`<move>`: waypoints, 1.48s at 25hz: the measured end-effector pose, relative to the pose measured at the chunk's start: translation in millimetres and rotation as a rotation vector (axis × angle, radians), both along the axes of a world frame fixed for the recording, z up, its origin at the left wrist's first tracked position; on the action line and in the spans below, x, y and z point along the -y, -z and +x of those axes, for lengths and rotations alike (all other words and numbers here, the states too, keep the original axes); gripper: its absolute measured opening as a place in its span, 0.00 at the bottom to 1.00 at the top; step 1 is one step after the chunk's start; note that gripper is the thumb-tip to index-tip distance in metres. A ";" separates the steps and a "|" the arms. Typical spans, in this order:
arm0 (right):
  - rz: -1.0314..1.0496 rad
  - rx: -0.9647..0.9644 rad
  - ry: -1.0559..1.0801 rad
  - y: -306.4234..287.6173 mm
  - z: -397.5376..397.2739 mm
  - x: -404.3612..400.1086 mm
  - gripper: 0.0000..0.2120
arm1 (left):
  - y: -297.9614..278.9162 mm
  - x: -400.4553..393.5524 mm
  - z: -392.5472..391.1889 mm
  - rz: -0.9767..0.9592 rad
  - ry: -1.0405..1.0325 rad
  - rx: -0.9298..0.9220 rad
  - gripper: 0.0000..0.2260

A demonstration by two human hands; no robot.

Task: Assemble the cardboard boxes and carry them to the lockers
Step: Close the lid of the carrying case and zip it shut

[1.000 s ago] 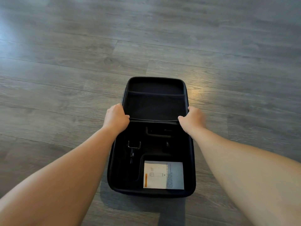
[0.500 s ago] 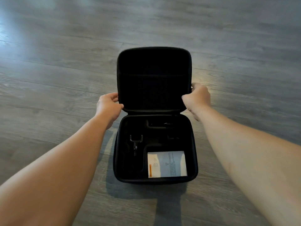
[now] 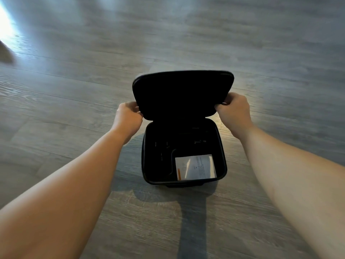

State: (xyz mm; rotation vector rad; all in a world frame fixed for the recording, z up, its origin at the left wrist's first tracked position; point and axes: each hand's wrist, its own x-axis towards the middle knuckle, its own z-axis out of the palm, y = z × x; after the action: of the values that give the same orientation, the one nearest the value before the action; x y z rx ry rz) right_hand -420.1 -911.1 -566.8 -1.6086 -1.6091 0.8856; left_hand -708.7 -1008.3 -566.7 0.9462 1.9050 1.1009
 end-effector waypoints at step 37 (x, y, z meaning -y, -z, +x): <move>0.092 0.960 -0.962 61.9 -111.7 162.9 0.41 | 69.7 42.0 -5.7 -0.308 0.271 -0.490 0.11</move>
State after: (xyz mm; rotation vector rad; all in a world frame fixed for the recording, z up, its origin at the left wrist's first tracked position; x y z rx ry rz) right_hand -531.8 -1074.0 -628.7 -1.1767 -3.1749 0.4004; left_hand -714.4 -1050.3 -636.4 1.3288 2.1631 0.4213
